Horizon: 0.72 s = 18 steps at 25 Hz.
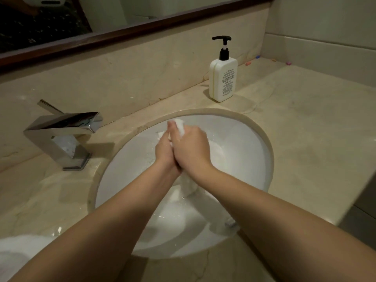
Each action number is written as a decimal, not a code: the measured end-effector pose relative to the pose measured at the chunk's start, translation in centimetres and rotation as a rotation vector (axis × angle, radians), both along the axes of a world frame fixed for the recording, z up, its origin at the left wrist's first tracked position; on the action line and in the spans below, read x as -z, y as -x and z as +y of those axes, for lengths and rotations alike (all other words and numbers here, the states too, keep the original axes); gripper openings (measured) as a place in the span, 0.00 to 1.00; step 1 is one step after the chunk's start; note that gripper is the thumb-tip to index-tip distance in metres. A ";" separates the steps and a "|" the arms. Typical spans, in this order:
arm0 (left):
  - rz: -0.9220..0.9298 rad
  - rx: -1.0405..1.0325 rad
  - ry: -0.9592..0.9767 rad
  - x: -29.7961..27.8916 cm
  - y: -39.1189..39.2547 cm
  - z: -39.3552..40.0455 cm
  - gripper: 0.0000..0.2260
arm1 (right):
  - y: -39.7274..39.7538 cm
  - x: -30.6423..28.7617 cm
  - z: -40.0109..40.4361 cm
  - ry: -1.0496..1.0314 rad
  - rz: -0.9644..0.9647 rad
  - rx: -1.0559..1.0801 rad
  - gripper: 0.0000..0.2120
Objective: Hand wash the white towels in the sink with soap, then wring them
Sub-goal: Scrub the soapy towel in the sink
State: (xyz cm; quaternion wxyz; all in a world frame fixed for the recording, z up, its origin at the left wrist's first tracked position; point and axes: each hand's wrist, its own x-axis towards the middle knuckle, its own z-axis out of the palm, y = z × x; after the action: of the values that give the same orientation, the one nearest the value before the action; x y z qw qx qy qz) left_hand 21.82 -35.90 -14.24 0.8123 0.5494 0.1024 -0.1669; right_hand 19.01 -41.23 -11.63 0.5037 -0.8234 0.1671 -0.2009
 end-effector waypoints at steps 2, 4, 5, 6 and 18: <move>0.052 0.048 0.044 -0.6 0.4 0.1 0.21 | -0.2 -0.2 -0.8 -0.037 -0.024 0.082 0.21; 0.037 0.062 -0.010 -0.5 0.5 0.0 0.23 | -0.1 -0.2 -1.3 -0.055 -0.035 0.096 0.20; 0.020 0.047 -0.033 -0.5 0.5 0.0 0.21 | 0.1 0.0 -1.1 -0.023 -0.033 0.049 0.20; 0.008 0.051 -0.031 -0.4 0.5 -0.1 0.20 | 0.3 0.1 -0.8 0.008 -0.022 -0.005 0.20; 0.022 0.106 -0.018 -0.6 0.3 0.3 0.21 | 0.3 -0.1 -1.7 0.053 -0.069 0.053 0.22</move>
State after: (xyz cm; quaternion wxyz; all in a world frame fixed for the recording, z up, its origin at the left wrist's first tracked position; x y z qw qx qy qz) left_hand 21.56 -35.64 -13.62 0.7962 0.5594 0.0834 -0.2150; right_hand 18.72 -42.96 -11.56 0.4817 -0.8242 0.1661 -0.2471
